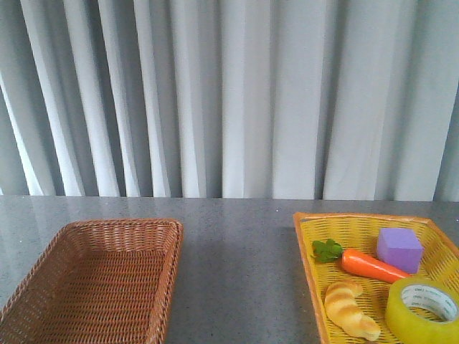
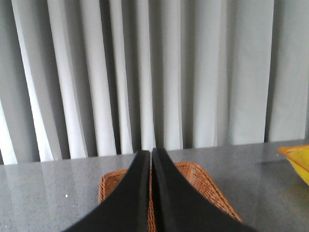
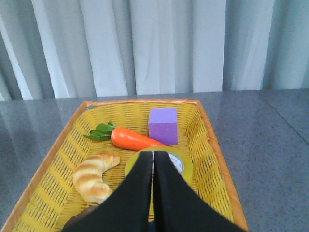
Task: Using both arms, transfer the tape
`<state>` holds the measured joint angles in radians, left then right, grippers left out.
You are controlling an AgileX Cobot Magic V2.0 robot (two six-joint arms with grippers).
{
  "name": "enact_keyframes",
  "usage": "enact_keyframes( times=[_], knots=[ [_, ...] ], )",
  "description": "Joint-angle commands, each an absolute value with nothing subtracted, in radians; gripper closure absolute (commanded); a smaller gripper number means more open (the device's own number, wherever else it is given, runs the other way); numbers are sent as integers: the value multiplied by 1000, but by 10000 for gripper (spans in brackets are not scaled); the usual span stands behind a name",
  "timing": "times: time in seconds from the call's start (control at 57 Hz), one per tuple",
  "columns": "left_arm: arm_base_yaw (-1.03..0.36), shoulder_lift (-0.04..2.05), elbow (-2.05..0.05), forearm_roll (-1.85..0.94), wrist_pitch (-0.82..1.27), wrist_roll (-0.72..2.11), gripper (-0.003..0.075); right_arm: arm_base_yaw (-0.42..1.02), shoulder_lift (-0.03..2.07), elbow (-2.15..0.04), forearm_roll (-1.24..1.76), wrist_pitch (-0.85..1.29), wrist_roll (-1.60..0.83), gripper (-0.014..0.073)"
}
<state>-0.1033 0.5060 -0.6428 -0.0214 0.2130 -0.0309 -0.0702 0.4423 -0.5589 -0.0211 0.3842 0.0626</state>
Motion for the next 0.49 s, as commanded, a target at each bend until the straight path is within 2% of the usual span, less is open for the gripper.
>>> enact_keyframes(
  times=[0.0,0.228,0.474],
  knots=[
    [-102,588,-712,-32,229,-31,726,-74,526,-648,-45,402,61,598],
    [-102,709,-714,-32,369,-32,726,-74,649,-655,-41,503,63,598],
    [-102,765,-714,-32,389,-32,724,-74,687,-655,-44,569,65,594]
  ],
)
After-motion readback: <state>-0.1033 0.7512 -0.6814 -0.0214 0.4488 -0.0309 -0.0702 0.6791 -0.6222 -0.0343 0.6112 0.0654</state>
